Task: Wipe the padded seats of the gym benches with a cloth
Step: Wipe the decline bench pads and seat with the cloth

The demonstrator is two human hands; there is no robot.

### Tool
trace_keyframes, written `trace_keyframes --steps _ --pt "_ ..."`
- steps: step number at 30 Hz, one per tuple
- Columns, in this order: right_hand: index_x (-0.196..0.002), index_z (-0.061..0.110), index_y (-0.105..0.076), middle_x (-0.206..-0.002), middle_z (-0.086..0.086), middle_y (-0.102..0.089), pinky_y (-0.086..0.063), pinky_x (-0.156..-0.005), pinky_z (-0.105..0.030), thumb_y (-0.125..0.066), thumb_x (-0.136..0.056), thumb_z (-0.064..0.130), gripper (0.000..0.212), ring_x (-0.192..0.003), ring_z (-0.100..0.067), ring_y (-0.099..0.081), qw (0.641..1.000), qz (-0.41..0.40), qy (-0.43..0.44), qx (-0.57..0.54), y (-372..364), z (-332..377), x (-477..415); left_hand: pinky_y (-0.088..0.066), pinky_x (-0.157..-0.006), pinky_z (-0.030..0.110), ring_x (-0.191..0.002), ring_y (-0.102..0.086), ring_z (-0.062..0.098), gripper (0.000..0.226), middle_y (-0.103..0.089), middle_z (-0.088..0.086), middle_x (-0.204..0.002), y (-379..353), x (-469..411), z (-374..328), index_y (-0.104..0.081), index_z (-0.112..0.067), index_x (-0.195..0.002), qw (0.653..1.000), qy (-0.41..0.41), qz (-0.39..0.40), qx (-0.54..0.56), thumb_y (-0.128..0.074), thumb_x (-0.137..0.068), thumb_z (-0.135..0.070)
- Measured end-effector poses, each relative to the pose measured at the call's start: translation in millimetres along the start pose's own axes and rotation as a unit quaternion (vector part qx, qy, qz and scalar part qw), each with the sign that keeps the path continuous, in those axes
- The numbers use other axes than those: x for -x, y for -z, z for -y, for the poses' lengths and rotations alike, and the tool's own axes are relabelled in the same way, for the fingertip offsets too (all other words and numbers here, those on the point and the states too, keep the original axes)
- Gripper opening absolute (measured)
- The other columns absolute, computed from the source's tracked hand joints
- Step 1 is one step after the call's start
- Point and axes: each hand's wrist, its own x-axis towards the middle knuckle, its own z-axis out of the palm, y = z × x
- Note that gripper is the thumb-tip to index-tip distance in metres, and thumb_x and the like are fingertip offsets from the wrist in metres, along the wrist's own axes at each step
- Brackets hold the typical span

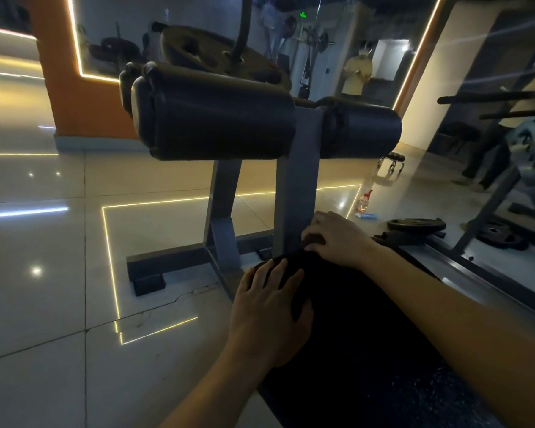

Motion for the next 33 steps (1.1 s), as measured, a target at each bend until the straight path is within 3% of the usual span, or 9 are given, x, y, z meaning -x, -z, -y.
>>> trace_keyframes --steps 6,9,11,16,19,22,25,33 --pt "-0.128 0.023 -0.059 -0.127 -0.003 -0.051 -0.036 -0.103 -0.035 -0.054 -0.099 0.036 0.032 -0.122 -0.021 -0.045 1.0 0.006 -0.023 0.005 1.5 -14.9 -0.8 0.007 -0.115 0.03 -0.15 -0.002 0.012 0.09 -0.011 -0.01 -0.163 -0.8 -0.1 -0.9 -0.019 -0.038 -0.153 1.0 -0.001 -0.014 0.004 0.009 -0.072 -0.063" --pt "-0.127 0.017 -0.058 -0.126 -0.006 -0.052 -0.039 -0.1 -0.033 -0.052 -0.1 0.032 0.031 -0.118 -0.021 -0.049 0.999 0.001 -0.033 -0.022 -3.9 -6.3 -1.6 0.005 -0.114 0.031 -0.15 -0.011 0.016 0.085 -0.021 -0.007 -0.161 -3.1 0.4 -0.2 -0.029 -0.035 -0.151 0.999 0.002 -0.032 0.015 0.001 -0.077 -0.062" --pt "-0.123 0.015 -0.059 -0.122 -0.006 -0.053 -0.04 -0.096 -0.032 -0.052 -0.101 0.03 0.027 -0.113 -0.02 -0.051 0.999 -0.004 -0.016 -0.049 -6.7 6.6 -2.2 0.005 -0.112 0.031 -0.149 -0.016 0.018 0.082 -0.026 -0.005 -0.16 -2.0 -0.8 0.5 -0.033 -0.034 -0.15 0.999 0.001 -0.041 0.019 -0.002 -0.079 -0.061" --pt "-0.116 0.014 -0.062 -0.108 0.0 -0.05 -0.038 -0.087 -0.025 -0.054 -0.099 0.025 0.021 -0.102 -0.015 -0.051 0.995 -0.001 0.064 -0.079 -8.6 39.8 -9.6 0.013 -0.111 0.028 -0.15 -0.005 0.013 0.083 -0.016 -0.012 -0.162 -1.7 -2.5 0.5 -0.02 -0.038 -0.153 1.0 -0.014 -0.026 0.007 0.005 -0.077 -0.06" --pt "-0.118 0.016 -0.061 -0.112 -0.001 -0.05 -0.041 -0.091 -0.028 -0.054 -0.1 0.027 0.022 -0.105 -0.016 -0.049 0.997 0.005 0.063 -0.054 -3.2 27.4 -6.0 0.011 -0.113 0.029 -0.15 -0.003 0.013 0.087 -0.011 -0.013 -0.163 -0.4 0.3 -0.3 -0.016 -0.038 -0.154 1.0 -0.017 -0.004 0.006 0.009 -0.074 -0.061" --pt "-0.127 0.016 -0.057 -0.125 -0.006 -0.05 -0.038 -0.099 -0.033 -0.051 -0.101 0.03 0.03 -0.119 -0.021 -0.046 1.0 -0.003 -0.001 0.002 -1.0 -7.3 0.1 0.003 -0.119 0.033 -0.15 -0.005 0.013 0.085 -0.015 -0.011 -0.162 -1.6 0.6 0.2 -0.021 -0.038 -0.153 1.0 -0.007 -0.015 0.002 0.007 -0.076 -0.061" --pt "-0.129 0.016 -0.056 -0.129 -0.008 -0.049 -0.037 -0.103 -0.034 -0.051 -0.101 0.031 0.033 -0.123 -0.023 -0.045 0.999 -0.023 -0.04 -0.01 -7.2 -21.7 1.7 -0.004 -0.121 0.037 -0.149 -0.008 0.013 0.08 -0.017 -0.01 -0.161 -6.6 -0.5 1.5 -0.022 -0.038 -0.152 1.0 0.005 -0.015 -0.007 0.004 -0.08 -0.061" --pt "-0.118 0.02 -0.058 -0.121 -0.003 -0.051 -0.036 -0.094 -0.029 -0.052 -0.1 0.03 0.021 -0.114 -0.015 -0.046 0.995 -0.04 0.034 -0.083 -16.3 1.0 0.3 -0.006 -0.118 0.035 -0.148 -0.015 0.015 0.075 -0.025 -0.011 -0.159 -5.9 -0.9 -0.8 -0.029 -0.037 -0.15 1.0 0.003 -0.026 -0.002 -0.005 -0.083 -0.059"
